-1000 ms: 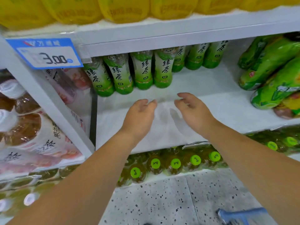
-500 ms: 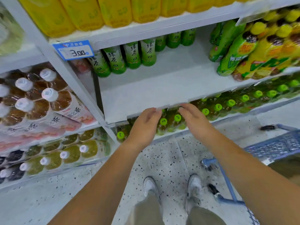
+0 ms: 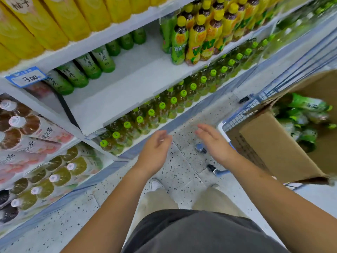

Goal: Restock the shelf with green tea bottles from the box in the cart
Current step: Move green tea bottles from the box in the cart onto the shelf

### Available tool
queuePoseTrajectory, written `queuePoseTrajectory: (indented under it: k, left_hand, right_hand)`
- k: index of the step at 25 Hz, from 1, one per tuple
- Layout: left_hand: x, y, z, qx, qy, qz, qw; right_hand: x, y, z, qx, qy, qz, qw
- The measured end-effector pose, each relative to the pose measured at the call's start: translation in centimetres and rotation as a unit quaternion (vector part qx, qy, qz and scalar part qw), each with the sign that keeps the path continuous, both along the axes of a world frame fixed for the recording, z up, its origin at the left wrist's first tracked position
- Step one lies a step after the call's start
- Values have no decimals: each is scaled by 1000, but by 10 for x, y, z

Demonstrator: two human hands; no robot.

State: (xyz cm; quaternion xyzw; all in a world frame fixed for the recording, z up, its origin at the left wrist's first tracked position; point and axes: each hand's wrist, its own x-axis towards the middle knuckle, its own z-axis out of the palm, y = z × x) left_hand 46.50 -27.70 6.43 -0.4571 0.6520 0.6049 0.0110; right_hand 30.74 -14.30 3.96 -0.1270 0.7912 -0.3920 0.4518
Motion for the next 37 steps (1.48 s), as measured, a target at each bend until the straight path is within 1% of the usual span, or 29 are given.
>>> queuePoseTrajectory:
  k: [4,9,11,14,17,21,23,25,27,30,32,34,37]
  left_hand:
    - [-55,49,29,-19,17,-59,998]
    - [-136,112,50,-30,36,-108,993]
    - [-163,137,51,-23,32,-124,991]
    - [-202,172,52,-12,18,-146,989]
    - [-234,196,53,0,4,-182,983]
    - [-284,207,51,0,-18,-248,969]
    - [-316,204,45,2,-24,-288,957]
    - [-349,201,33,7,-40,-346,937]
    - [-377,198,20,2,-62,-406,912]
    - [-416,200,-8,-8,-96,-487,868]
    - [-436,204,-29,-13,-126,-515,848]
    - [-453,207,-53,-25,-150,-529,835]
    - [-473,211,-93,-63,-183,-541,819]
  right_hand:
    - [-35,63,27,-23,21,-45,998]
    - [-96,145,51,-20,56,-99,993]
    - [-122,176,55,-18,52,-101,993]
    - [-160,220,54,14,55,-86,995]
    - [-185,252,49,20,21,-128,991]
    - [-203,275,35,47,4,-199,979]
    - [-212,278,26,63,-6,-237,970]
    - [-220,280,20,84,-12,-279,956]
    - [-224,280,17,110,-18,-325,939]
    - [-233,279,1,139,-35,-367,919]
    - [-239,278,-15,152,-52,-387,908]
    - [-247,277,-33,156,-72,-400,900]
    - [-261,274,-66,161,-104,-389,901]
